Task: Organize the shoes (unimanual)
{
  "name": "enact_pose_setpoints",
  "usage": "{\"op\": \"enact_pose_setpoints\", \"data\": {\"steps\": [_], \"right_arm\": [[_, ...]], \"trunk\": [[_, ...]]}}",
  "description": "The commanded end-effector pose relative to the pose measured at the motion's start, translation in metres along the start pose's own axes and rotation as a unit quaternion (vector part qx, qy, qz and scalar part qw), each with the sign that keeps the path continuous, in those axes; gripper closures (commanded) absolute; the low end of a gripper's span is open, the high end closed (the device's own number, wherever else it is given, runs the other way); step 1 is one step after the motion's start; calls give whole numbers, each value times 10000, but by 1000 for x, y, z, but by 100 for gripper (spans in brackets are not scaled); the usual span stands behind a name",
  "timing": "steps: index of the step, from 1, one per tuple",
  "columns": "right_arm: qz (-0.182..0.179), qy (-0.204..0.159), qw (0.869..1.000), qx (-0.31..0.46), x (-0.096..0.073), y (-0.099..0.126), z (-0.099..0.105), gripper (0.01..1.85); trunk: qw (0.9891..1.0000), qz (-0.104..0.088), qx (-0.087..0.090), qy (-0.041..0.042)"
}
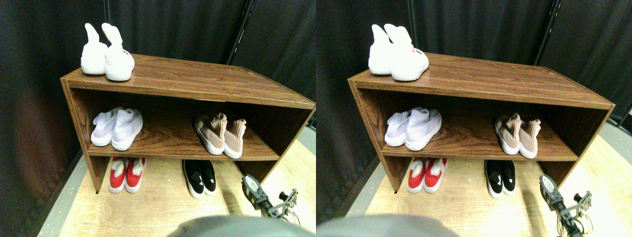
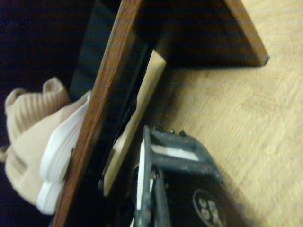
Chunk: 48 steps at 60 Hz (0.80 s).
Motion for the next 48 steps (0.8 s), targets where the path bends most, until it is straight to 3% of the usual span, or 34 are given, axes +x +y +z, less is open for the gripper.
{"op": "enact_pose_setpoints", "data": {"steps": [1, 7, 10, 15, 30, 38, 48], "right_arm": [[505, 350, 9981, -74, -19, 21, -3, 180], [826, 498, 9952, -176, -42, 37, -7, 180], [1024, 645, 9926, -100, -50, 45, -8, 180], [1195, 530, 9914, -73, -65, 58, -10, 180], [1850, 656, 9802, -249, -101, 100, -14, 180], [2093, 600, 9754, -335, -106, 117, -18, 180], [2166, 650, 9733, -392, -101, 123, -26, 180]], "trunk": [[9999, -28, -46, -123], [9998, -59, -36, -191], [9996, -80, -26, -272], [9994, -100, -24, -326], [9980, -105, -84, -616], [9975, -79, -132, -692], [9973, -18, -175, -708]]}}
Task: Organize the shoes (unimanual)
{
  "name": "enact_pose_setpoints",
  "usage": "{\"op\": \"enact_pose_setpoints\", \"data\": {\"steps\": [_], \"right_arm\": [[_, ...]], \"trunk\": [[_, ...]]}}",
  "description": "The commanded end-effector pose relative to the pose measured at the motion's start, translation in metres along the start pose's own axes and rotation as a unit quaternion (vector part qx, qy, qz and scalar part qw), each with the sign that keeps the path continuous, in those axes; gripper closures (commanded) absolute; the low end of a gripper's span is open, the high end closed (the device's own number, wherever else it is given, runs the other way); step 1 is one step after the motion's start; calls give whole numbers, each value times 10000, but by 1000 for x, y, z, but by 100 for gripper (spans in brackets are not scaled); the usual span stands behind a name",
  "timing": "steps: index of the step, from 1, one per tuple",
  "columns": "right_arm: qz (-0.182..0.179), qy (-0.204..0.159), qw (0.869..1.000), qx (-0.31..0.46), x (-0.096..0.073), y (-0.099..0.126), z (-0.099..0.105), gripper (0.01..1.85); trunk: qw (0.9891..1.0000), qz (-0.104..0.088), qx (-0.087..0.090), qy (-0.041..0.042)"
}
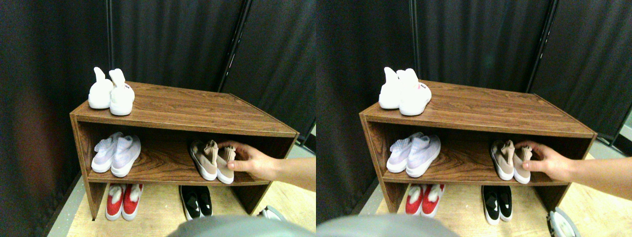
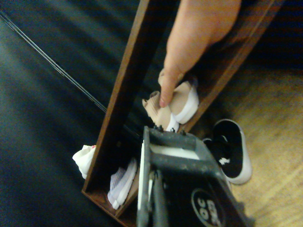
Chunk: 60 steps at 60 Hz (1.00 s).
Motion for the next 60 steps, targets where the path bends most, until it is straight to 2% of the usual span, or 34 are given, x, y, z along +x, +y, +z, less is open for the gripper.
{"op": "enact_pose_setpoints", "data": {"steps": [1, 17, 37, 60], "right_arm": [[213, -8, 9997, -120, 4, 10, -2, 180], [138, 143, 9998, 93, 11, 8, -10, 180], [74, 59, 9999, 87, 15, 1, -10, 180], [36, -18, 10000, -14, 16, -2, -6, 180]], "trunk": [[10000, 30, -39, -74], [10000, 49, -40, -23], [10000, 36, -7, 87], [9999, 23, 31, 151]]}}
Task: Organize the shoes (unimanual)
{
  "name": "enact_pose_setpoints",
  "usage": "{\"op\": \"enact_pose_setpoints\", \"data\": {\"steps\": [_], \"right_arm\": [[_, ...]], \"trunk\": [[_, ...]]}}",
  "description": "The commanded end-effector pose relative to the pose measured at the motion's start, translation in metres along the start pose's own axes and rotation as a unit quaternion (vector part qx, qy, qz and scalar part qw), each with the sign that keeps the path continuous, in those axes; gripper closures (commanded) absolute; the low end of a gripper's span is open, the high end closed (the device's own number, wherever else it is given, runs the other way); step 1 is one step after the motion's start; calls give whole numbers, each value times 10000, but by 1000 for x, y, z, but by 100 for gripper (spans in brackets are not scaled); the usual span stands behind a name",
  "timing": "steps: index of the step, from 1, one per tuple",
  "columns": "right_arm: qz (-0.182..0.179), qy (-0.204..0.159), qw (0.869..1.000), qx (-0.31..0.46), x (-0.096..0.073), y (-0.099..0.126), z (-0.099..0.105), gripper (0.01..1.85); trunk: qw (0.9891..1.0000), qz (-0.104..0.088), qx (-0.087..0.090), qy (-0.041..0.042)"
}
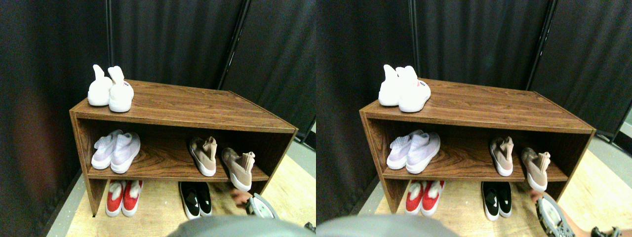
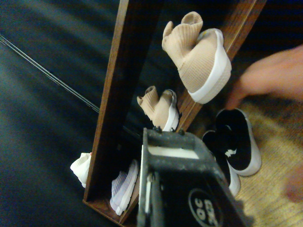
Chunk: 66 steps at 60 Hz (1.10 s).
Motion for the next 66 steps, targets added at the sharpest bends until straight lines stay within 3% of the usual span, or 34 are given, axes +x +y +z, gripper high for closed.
{"op": "enact_pose_setpoints", "data": {"steps": [1, 66], "right_arm": [[221, -80, 9996, -166, 2, 9, 3, 180], [184, -87, 9998, -83, 1, 10, 3, 180]], "trunk": [[9999, 46, -52, 89], [9999, 0, -44, 98]]}}
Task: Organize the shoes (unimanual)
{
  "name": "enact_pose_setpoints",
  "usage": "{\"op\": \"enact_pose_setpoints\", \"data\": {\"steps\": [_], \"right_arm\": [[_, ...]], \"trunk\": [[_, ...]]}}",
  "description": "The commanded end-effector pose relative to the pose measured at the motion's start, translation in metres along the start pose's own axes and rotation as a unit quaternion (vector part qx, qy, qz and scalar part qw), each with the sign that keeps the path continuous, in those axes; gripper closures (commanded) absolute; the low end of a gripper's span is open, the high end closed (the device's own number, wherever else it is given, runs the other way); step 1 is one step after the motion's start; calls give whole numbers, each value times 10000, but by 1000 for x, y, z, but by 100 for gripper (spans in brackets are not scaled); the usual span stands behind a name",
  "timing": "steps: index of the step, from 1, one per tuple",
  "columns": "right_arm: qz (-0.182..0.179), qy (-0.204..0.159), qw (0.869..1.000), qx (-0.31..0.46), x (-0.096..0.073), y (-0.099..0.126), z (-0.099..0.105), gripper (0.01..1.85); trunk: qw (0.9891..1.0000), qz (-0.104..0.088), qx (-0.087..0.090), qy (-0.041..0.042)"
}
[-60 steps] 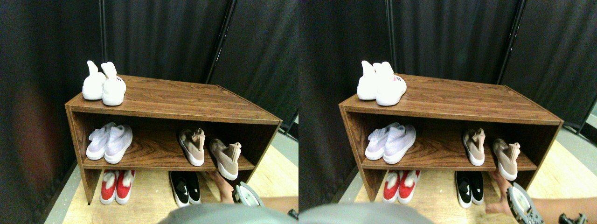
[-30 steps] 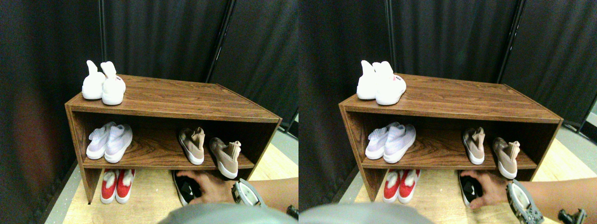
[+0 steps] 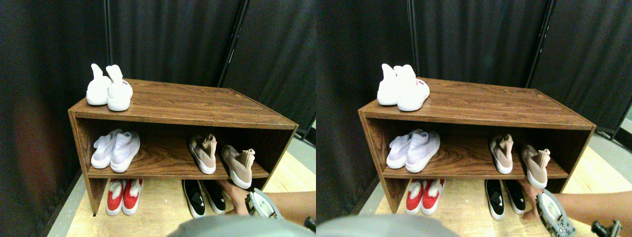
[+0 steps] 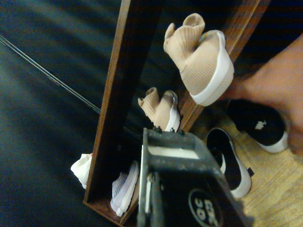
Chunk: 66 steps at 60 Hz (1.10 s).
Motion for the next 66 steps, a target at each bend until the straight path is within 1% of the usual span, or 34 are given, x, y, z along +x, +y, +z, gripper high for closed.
{"op": "enact_pose_setpoints", "data": {"steps": [1, 11, 13, 16, 17, 19, 20, 21, 22, 24, 25, 26, 28, 29, 34, 37, 41, 47, 52, 55, 63, 66], "right_arm": [[199, -74, 9997, -95, 0, 8, 1, 180], [168, -162, 9997, 6, 2, 7, 1, 180], [227, -181, 9996, 54, 4, 5, 2, 180], [220, -154, 9996, 105, 5, 4, 4, 180], [184, -101, 9997, 118, 5, 4, 6, 168], [141, 11, 9999, -8, 6, 3, 9, 114], [138, 33, 9999, -69, 7, 3, 10, 102], [128, 83, 9997, -197, 8, 2, 12, 83], [121, 90, 9996, -257, 8, 2, 12, 74], [59, -8, 9992, -406, 10, 0, 15, 49], [59, -8, 9992, -406, 10, 0, 15, 49], [16, -88, 9991, -418, 12, -1, 16, 39], [-51, -209, 9989, -420, 14, -1, 17, 33], [-57, -182, 9991, -387, 16, -2, 19, 29], [-143, -203, 9994, -261, 21, -6, 23, 31], [-191, -195, 9993, -269, 29, -10, 28, 28], [-251, -216, 9993, -175, 33, -13, 30, 25], [-384, -375, 9985, -82, 43, -19, 33, 23], [-402, -382, 9983, -154, 48, -23, 34, 23], [-437, -396, 9981, -181, 52, -26, 35, 30], [-504, -401, 9979, -87, 62, -35, 34, 36], [-599, -389, 9974, -30, 68, -40, 34, 36]], "trunk": [[9999, 20, -96, 72], [9999, 5, -86, 91], [9999, -9, -81, 98], [9999, -19, -79, 102], [9999, -31, -77, 105], [9999, -31, -77, 105], [9999, -44, -70, 99], [9999, -44, -70, 99], [9999, -51, -66, 96], [9999, -58, -63, 96], [9999, -58, -63, 96], [9999, -59, -63, 91], [9999, -59, -63, 91], [9999, -60, -55, 89], [9999, -64, -45, 92], [9999, -66, -38, 90], [9999, -68, -36, 90], [9999, -69, -36, 98], [9999, -69, -35, 95], [9999, -69, -35, 95], [9999, -57, -48, 95], [9999, -40, -57, 104]]}}
